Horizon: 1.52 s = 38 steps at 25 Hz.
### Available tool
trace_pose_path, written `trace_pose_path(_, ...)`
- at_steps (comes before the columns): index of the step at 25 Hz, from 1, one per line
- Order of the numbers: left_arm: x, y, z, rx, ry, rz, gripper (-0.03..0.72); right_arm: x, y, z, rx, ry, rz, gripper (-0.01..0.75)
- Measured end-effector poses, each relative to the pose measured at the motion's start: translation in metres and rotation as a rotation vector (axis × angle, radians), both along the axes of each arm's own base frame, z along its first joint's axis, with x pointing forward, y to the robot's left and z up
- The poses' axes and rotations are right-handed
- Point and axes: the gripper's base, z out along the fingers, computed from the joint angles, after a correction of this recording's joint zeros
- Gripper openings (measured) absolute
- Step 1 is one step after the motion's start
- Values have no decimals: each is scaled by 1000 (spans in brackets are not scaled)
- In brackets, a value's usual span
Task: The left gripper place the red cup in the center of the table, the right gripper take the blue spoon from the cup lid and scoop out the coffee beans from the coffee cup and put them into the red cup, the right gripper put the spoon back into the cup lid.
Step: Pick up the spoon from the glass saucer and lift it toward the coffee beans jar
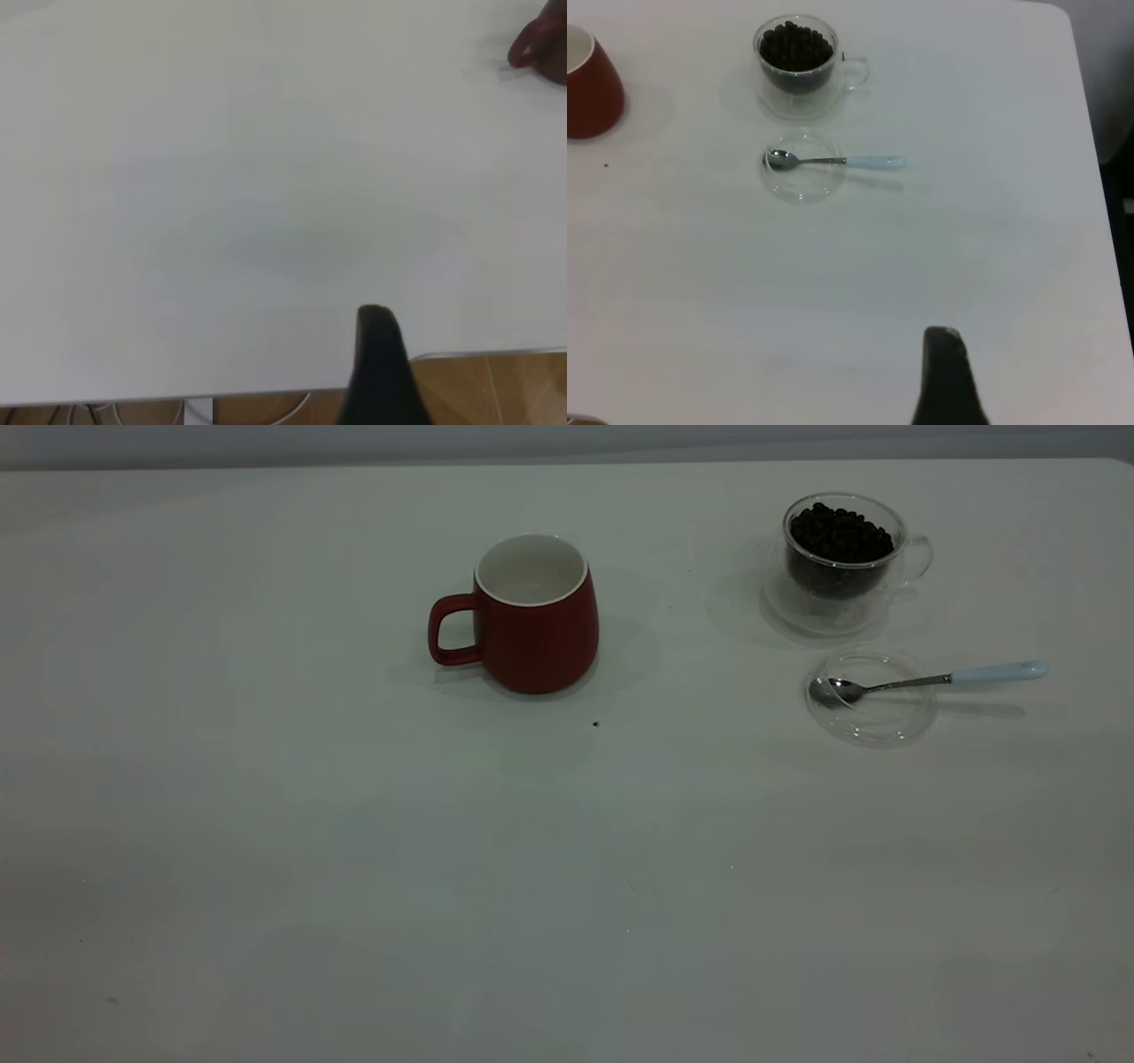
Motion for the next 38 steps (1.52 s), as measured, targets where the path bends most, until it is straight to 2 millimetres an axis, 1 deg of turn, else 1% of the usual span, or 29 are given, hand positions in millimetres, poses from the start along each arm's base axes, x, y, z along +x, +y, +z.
trace_pose_path(20,0,0,0,-2,-1,0,587,0,0,0,-1,0,-1,550)
trace_pose_path(31,0,0,0,-2,-1,0,587,0,4,0,46,5,28,550)
trace_pose_path(34,0,0,0,-2,-1,0,587,0,10,3,141,-11,39,550)
trace_pose_path(36,0,0,0,-2,-1,0,587,3,17,16,265,-69,70,550)
trace_pose_path(38,0,0,0,-2,-1,0,587,13,26,33,407,-155,117,550)
